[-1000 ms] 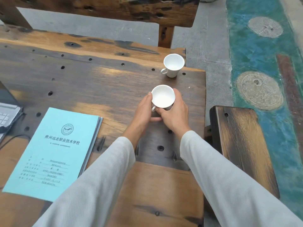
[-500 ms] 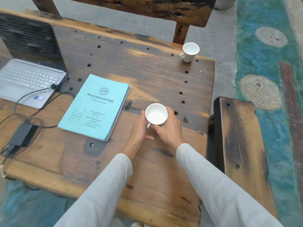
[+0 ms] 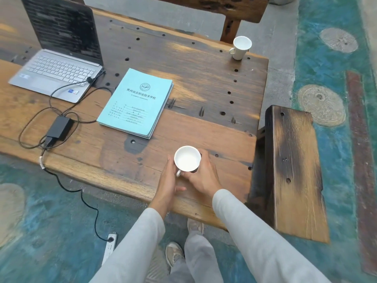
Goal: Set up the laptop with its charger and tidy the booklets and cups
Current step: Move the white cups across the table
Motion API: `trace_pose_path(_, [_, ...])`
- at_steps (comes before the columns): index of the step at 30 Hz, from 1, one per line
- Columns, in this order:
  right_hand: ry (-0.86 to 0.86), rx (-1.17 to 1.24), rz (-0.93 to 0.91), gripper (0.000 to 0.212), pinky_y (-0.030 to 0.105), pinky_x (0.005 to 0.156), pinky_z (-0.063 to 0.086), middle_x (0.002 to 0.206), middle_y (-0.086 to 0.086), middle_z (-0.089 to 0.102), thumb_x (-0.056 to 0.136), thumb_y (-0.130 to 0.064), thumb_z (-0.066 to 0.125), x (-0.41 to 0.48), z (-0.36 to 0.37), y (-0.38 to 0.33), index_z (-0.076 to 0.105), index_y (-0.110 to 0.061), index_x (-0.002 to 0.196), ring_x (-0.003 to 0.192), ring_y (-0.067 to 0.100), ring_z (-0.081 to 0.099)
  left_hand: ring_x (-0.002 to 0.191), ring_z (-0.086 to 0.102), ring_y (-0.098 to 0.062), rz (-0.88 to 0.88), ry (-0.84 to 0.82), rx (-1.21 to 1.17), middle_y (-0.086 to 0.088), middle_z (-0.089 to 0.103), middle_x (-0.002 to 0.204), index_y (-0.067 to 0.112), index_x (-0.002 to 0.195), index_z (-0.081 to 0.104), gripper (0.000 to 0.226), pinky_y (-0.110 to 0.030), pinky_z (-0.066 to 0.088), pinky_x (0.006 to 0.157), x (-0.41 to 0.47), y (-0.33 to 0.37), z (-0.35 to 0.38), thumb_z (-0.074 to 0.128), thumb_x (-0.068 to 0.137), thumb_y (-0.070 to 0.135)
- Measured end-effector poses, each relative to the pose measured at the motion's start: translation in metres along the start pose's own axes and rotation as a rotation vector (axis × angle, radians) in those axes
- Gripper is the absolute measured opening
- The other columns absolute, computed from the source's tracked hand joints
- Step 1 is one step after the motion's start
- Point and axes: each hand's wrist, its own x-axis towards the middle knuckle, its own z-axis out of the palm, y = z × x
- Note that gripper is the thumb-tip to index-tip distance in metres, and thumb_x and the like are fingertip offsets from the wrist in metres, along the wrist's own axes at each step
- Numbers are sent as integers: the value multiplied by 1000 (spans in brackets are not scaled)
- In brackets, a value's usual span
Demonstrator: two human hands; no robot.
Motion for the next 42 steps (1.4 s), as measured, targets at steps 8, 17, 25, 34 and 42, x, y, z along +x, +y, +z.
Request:
trace_pose_path(8, [-65, -60, 35, 92, 26, 86, 36, 133, 2, 50, 65, -33, 90, -28, 8, 16, 35, -17, 137, 121, 22, 51, 112, 62, -9, -33, 9, 12, 23, 70, 117, 53, 115, 61, 44, -30, 46, 63, -21, -36, -8, 29, 93, 74])
trace_pose_path(17, [-113, -71, 37, 97, 31, 90, 39, 137, 3, 51, 63, -33, 91, -41, 10, 19, 34, -18, 140, 125, 26, 50, 106, 66, -13, 7, 92, 32, 12, 68, 121, 44, 114, 58, 39, -31, 52, 51, -28, -50, -7, 34, 94, 67])
trace_pose_path(25, [-256, -98, 117, 139, 34, 113, 28, 162, 9, 27, 59, -35, 93, -46, -12, 4, -2, -22, 160, 148, 27, 27, 130, 49, -31, 82, 219, 416, -4, 55, 142, 33, 140, 48, 78, -46, 39, 106, -31, -26, -11, 14, 87, 79])
trace_pose_path(34, [-19, -539, 29, 104, 52, 125, 6, 169, 10, 9, 83, -75, 49, -22, -102, -12, 3, -23, 161, 156, 32, 2, 149, 18, -34, 514, 246, 1185, -7, 29, 161, 16, 148, 32, 72, -57, 23, 115, -29, 66, 9, 22, 97, 66])
trace_pose_path(42, [233, -874, -99, 101, 64, 117, -14, 166, 24, -9, 83, -83, 25, 60, -190, -23, 0, -25, 161, 153, 41, -13, 153, -1, -33, 752, 239, 1611, -2, 1, 168, 22, 159, 10, 77, -60, 10, 118, 29, 137, 82, 16, 96, 67])
